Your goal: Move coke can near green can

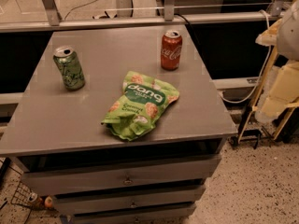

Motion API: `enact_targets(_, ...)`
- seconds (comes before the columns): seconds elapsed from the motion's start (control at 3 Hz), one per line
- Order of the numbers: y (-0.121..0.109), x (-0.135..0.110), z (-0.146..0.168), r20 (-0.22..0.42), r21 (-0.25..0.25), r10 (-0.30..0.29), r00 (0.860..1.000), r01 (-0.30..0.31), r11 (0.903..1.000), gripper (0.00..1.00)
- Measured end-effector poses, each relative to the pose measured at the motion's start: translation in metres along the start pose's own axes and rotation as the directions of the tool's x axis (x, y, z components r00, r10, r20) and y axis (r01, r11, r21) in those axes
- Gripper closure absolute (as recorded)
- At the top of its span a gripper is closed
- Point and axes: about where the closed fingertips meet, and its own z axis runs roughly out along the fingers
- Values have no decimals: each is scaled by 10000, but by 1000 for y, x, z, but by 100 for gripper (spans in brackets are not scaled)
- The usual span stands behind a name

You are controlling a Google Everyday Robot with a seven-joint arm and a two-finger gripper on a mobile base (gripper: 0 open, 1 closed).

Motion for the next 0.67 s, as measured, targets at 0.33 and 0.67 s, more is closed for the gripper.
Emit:
enact_targets(0.33,0,0,0,1,2,0,10000,0,10000,0)
enact_targets(0.67,-23,1,14,705,211,329,9970,-345,9992,0)
